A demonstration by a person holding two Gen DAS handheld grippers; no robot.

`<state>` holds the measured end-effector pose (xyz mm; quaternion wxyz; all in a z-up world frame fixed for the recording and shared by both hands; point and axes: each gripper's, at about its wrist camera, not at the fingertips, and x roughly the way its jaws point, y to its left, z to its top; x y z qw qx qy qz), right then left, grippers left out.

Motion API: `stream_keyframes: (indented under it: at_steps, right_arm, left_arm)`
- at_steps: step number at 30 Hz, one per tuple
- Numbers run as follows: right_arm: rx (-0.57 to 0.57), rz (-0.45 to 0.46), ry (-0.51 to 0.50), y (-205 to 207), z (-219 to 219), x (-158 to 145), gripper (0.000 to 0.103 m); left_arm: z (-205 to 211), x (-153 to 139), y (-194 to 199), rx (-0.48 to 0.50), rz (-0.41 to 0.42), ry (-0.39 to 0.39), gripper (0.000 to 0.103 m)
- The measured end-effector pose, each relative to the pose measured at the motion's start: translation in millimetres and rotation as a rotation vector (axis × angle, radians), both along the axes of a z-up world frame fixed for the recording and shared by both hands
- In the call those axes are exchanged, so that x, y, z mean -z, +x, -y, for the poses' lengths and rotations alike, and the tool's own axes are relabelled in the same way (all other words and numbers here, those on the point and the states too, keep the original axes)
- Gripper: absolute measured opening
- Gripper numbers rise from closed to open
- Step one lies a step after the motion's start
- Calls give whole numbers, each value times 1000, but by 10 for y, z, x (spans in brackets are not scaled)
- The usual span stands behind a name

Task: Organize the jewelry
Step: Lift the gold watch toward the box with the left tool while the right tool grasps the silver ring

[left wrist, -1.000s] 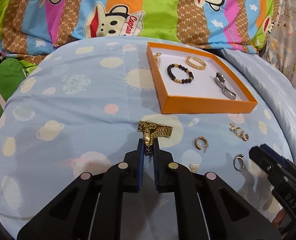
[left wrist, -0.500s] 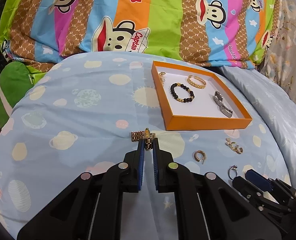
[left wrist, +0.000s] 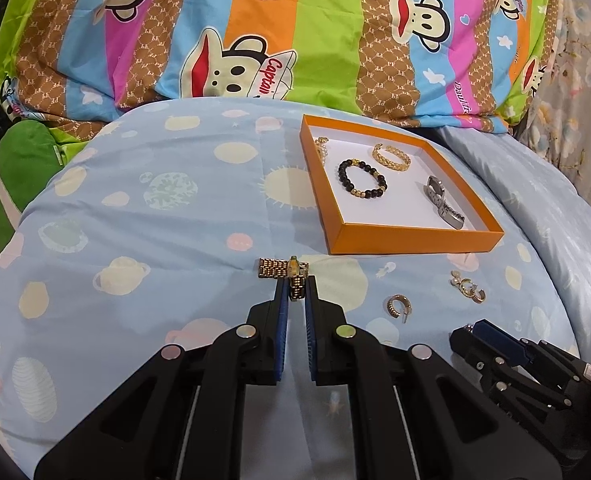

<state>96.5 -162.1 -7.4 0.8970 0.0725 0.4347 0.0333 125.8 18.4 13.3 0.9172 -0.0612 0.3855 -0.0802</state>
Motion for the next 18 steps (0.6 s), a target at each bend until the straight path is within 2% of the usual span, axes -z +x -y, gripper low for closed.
stream_keyframes:
  at_steps: [12,18]
  right_arm:
    - [13,40,12,-37,48,-75,19]
    - [34,111,-12,172,235,-361,19]
  left_arm:
    - [40,13,-18,17,-1,0,7]
    - [167,-207,-33,69,31,1,7]
